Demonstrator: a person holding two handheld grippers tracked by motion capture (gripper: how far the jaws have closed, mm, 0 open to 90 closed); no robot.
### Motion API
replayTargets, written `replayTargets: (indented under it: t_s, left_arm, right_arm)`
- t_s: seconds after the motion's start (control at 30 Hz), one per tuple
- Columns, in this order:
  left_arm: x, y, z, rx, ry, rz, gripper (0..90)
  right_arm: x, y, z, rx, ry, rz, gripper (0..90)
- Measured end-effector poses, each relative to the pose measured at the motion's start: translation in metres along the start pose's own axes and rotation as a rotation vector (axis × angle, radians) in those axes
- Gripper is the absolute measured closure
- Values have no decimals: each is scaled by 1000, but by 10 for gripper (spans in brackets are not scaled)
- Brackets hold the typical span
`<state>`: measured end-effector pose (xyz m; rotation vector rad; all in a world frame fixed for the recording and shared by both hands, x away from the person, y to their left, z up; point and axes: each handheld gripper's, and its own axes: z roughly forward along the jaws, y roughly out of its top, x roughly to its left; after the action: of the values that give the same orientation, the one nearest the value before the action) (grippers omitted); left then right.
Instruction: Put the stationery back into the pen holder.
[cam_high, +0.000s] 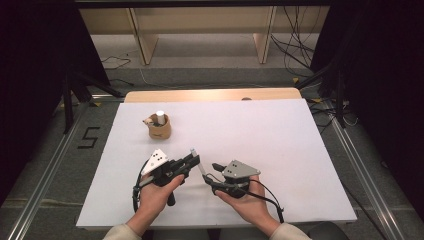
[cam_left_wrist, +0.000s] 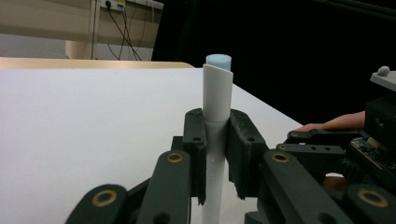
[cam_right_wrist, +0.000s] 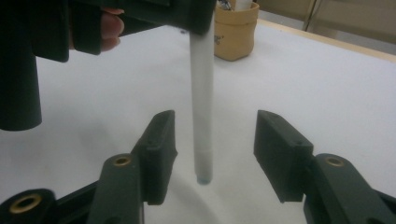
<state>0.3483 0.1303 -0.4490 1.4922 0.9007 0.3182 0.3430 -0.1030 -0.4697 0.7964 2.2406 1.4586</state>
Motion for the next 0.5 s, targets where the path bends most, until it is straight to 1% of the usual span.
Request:
replayTargets:
  t_s: [0.17, 0.2, 0.27, 0.43, 0.5]
  left_arm:
    - [3, 3, -2, -14, 22, 21, 781]
    - [5, 5, -3, -13, 28, 31, 781]
    - [7, 6, -4, -25, 39, 31, 781]
    - [14, 11, -7, -42, 67, 51, 781]
    - [16, 13, -8, -52, 77, 51, 781]
  right_arm:
    - [-3, -2, -1, 8, -11, 2, 423]
    - [-3, -2, -1, 10, -13, 4, 418]
    - [-5, -3, -1, 13, -16, 3, 402]
    - [-8, -6, -3, 23, -19, 10, 377]
    - [-10, -8, -4, 29, -17, 13, 369]
